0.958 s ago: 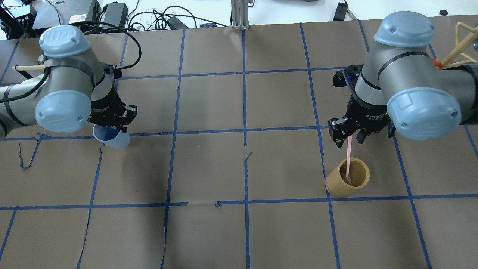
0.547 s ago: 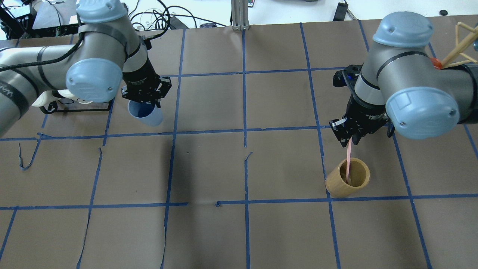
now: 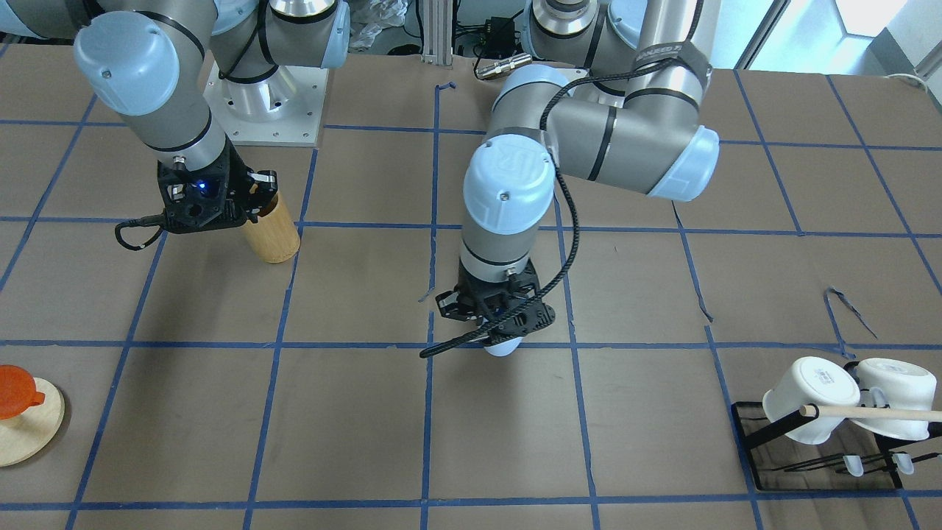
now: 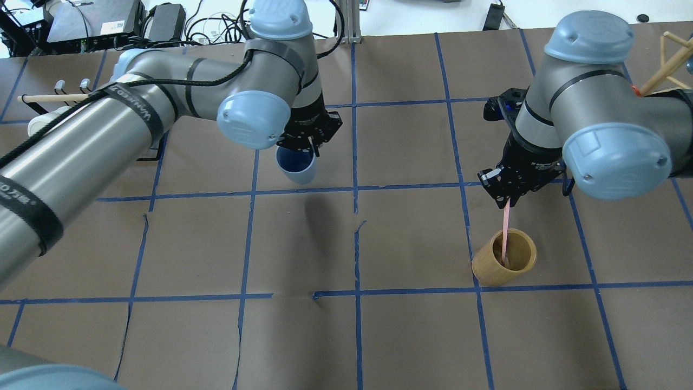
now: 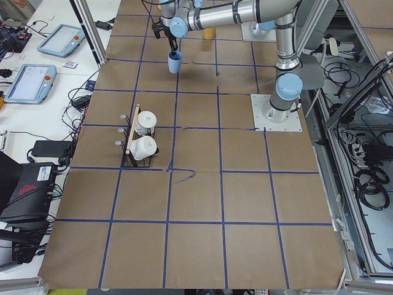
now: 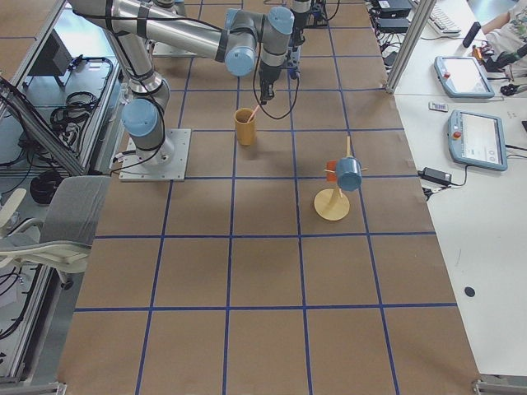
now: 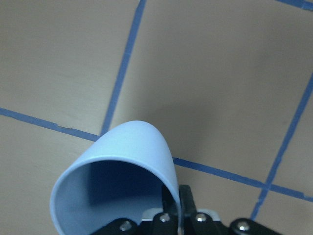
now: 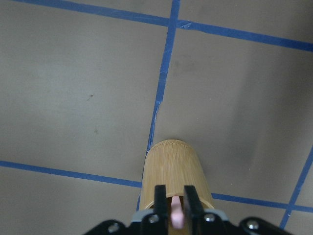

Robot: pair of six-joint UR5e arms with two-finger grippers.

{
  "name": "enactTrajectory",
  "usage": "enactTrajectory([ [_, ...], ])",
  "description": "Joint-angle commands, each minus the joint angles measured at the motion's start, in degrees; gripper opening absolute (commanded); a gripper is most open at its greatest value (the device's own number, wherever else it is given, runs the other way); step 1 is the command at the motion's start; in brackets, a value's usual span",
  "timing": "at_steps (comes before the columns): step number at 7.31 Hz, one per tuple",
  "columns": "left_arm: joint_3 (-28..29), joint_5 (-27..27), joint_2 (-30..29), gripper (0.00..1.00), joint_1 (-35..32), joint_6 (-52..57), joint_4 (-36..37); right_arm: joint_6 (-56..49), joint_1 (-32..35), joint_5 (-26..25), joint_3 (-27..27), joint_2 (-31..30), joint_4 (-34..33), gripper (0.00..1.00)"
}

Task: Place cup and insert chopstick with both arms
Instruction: 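Carry the blue cup with the left gripper toward the table center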

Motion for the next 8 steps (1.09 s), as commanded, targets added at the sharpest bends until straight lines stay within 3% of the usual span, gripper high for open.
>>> enactTrajectory([
  [1,3.49,-5.01,-3.99,0.0,-2.98,-5.95,0.67,0.07,-0.04,-0.03,-0.64,-0.16,0.22,0.1],
  [4,5.62,-5.31,-6.63,0.0,-3.6,-6.49,-0.11,0.16,-0.04,0.06,-1.86,-1.29,2.23,0.0],
  [5,5.53,-6.61,-6.9,0.0,-3.69,-6.4,-0.29,0.16,-0.04,0.06,-5.18,-1.82,6.77,0.0],
  [7,5.53,-7.06,-7.78,0.01,-3.95,-5.62,0.49,0.16,-0.04,2.59,-17.02,-1.39,17.57,0.0],
  [8,5.79,-6.45,-7.78,0.87,-4.21,-5.87,0.85,0.16,-0.04,2.61,-20.47,-1.04,19.01,0.0],
])
